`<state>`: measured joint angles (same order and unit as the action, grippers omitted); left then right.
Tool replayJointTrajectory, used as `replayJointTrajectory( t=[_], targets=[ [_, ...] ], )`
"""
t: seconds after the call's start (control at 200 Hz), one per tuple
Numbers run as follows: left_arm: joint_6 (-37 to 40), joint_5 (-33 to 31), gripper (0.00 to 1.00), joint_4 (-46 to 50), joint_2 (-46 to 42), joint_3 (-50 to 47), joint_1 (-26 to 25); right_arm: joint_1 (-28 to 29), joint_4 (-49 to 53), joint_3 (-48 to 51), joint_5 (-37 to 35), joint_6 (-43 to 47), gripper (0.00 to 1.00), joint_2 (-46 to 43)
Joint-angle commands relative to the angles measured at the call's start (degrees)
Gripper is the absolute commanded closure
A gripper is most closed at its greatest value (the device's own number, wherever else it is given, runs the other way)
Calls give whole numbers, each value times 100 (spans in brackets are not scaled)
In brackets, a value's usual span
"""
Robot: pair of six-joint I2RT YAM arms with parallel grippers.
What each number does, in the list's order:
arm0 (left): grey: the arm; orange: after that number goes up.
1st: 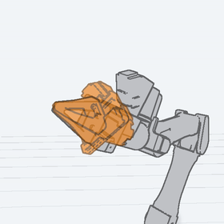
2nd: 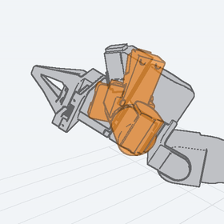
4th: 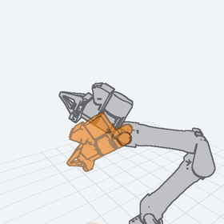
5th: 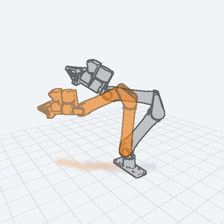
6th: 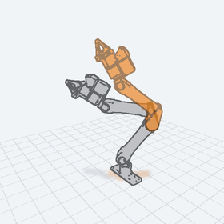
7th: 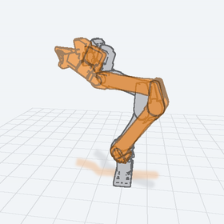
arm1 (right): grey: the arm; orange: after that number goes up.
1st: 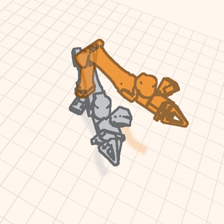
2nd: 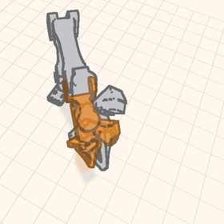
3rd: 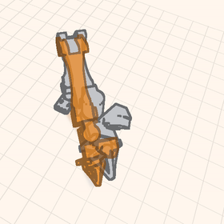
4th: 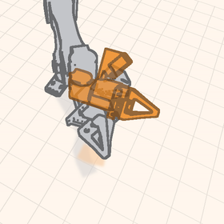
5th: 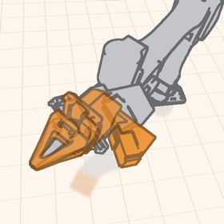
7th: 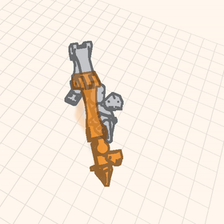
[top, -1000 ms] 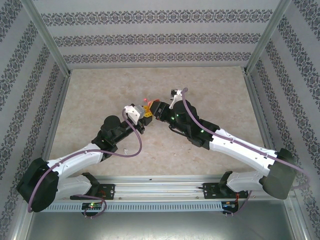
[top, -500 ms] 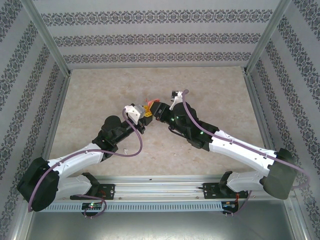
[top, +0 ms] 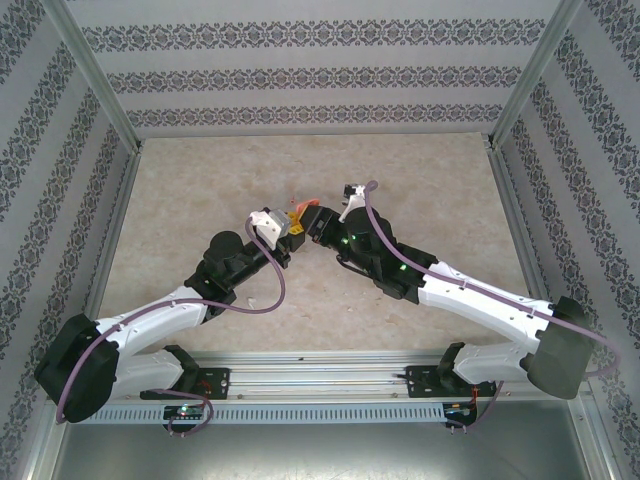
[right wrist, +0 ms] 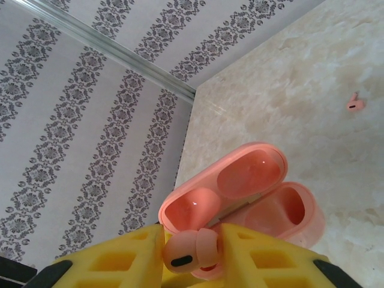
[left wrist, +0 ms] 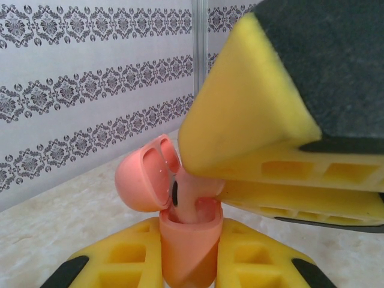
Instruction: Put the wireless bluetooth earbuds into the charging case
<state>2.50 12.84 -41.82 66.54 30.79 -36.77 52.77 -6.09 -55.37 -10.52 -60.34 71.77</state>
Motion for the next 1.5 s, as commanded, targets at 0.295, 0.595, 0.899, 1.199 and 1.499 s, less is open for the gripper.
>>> replayJointTrajectory(
  t=[0.295,0.595,0.899,1.199,1.499],
  targets=[
    [-154,-4,100,-664,-175,261,-67,86,788,19,-33,-133,66,57],
    [-198,122,100,-544,-248,234,-66,67,1236,-399,41,153,60,94],
    [-228,145,100,-270,-361,211,-65,66,1762,-918,121,582,55,41],
    [-337,181,100,-29,-449,170,-62,49,2274,-1427,511,914,53,35],
    [-404,291,100,233,-467,234,-58,40,2568,-1748,875,1024,54,144]
  ],
)
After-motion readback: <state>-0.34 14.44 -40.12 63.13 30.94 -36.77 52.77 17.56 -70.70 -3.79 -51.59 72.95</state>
